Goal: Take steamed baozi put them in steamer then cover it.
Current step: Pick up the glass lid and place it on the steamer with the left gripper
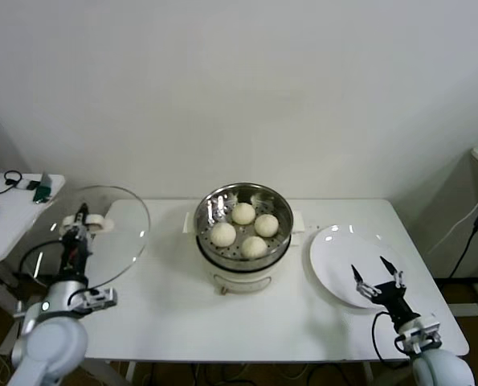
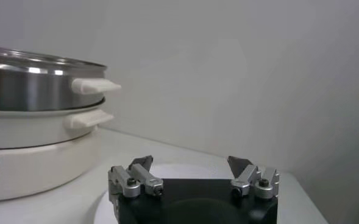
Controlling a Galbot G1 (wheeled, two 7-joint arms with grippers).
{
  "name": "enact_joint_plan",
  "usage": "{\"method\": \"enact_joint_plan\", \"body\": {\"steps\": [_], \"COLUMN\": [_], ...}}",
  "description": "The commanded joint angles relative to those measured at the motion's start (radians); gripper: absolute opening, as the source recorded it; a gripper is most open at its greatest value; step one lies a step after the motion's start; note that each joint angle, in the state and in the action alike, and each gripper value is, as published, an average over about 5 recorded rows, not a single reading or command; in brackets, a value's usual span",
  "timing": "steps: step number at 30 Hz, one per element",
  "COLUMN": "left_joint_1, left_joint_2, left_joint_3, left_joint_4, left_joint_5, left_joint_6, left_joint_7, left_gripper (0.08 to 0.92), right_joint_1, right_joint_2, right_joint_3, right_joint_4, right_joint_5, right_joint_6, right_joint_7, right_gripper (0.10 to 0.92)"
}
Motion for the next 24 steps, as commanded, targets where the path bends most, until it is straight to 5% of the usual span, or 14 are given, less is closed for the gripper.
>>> {"method": "enact_joint_plan", "body": {"steps": [1, 11, 24], "left_joint_1": [-0.183, -0.418, -0.561], "left_joint_2": [0.208, -0.090, -0.347], "left_joint_3": [0.277, 0.617, 0.693], "left_joint_4": [-0.154, -0.004, 0.230], "left_joint_5": [-0.136, 0.114, 0.214], "left_joint_6": [0.296, 0.322, 0.322], "left_joint_7": [0.088, 0.234, 0.283], "left_gripper": [0.151, 0.151, 0.151], "right_joint_1": [0.065, 0.101, 0.096], "right_joint_2": [0.005, 0.014, 0.021], "right_joint_3": [-0.062, -0.077, -0.067], "right_joint_4": [-0.038, -0.065, -0.070], "right_joint_5": [-0.035, -0.053, -0.070], "right_joint_6": [0.000, -0.002, 0.000], "right_joint_7": [0.010, 0.026, 0.030], "right_gripper": [0.823, 0.823, 0.823]}}
